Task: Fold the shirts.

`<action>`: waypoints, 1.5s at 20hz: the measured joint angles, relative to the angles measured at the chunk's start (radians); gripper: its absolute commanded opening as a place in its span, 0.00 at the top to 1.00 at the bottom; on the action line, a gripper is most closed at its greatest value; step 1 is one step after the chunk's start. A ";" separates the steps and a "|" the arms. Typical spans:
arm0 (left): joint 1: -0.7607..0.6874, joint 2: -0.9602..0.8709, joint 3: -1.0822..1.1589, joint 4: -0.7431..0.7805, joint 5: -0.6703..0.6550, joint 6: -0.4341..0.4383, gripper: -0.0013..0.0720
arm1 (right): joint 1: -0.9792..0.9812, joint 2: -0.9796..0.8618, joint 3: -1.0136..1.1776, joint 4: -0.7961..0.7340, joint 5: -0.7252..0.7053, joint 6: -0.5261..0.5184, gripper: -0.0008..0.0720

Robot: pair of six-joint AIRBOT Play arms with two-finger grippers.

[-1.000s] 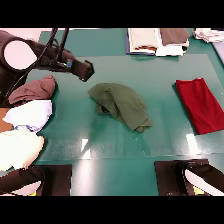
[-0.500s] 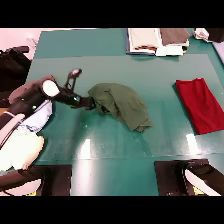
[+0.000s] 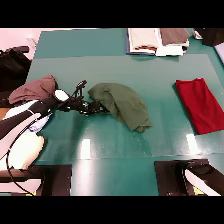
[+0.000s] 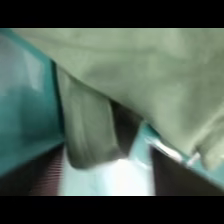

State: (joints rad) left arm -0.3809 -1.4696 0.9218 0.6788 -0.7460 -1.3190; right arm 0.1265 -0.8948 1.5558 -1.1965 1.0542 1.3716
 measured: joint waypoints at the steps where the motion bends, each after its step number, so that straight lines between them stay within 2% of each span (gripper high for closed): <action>1: 0.000 -0.003 -0.001 -0.008 0.017 0.006 0.49 | 0.000 0.000 -0.001 0.000 0.000 0.000 0.96; 2: 0.001 -0.005 -0.002 -0.018 0.033 0.008 0.50 | 0.000 0.000 -0.001 0.000 0.000 0.000 0.96; 3: 0.000 -0.006 -0.002 -0.024 0.048 0.010 0.90 | 0.000 0.000 -0.001 0.000 0.000 0.001 0.96; 4: 0.000 -0.008 -0.001 -0.022 0.056 0.013 0.94 | 0.000 0.000 -0.002 0.000 0.004 0.001 0.96; 7: 0.008 0.003 0.032 0.039 0.049 0.025 0.94 | -0.005 0.001 -0.012 -0.003 0.033 0.003 0.96; 11: 0.023 0.063 0.122 0.239 0.005 -0.002 0.94 | -0.062 0.002 -0.135 -0.008 0.137 0.032 0.96; 12: 0.025 0.079 0.142 0.292 -0.005 -0.012 0.94 | -0.081 0.002 -0.197 -0.008 0.157 0.037 0.81; 13: 0.027 0.090 0.157 0.333 -0.017 -0.019 0.94 | -0.098 0.001 -0.265 -0.007 0.172 0.040 0.46; 14: 0.028 0.098 0.168 0.368 -0.029 -0.024 0.94 | -0.113 -0.004 -0.343 0.001 0.176 0.041 0.34; 18: 0.029 0.109 0.190 0.437 -0.058 -0.037 0.94 | -0.125 -0.093 -0.616 0.126 0.129 0.038 0.34; 21: 0.029 0.111 0.194 0.455 -0.074 -0.040 0.94 | -0.069 -0.209 -0.713 0.256 0.039 -0.008 0.34; 25: 0.030 0.112 0.196 0.465 -0.092 -0.041 0.94 | 0.050 -0.373 -0.711 0.346 -0.060 -0.046 0.35; 28: 0.030 0.112 0.196 0.469 -0.097 -0.041 0.94 | 0.123 -0.480 -0.638 0.365 -0.087 -0.063 0.43; 29: 0.030 0.112 0.196 0.469 -0.098 -0.042 0.94 | 0.141 -0.510 -0.608 0.362 -0.095 -0.066 0.70; 30: 0.030 0.112 0.196 0.470 -0.100 -0.042 0.94 | 0.153 -0.534 -0.582 0.351 -0.096 -0.068 0.92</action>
State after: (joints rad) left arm -0.3508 -1.3575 1.1183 1.1484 -0.8459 -1.3605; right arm 0.2798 -1.4288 0.9737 -0.8452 0.9585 1.3037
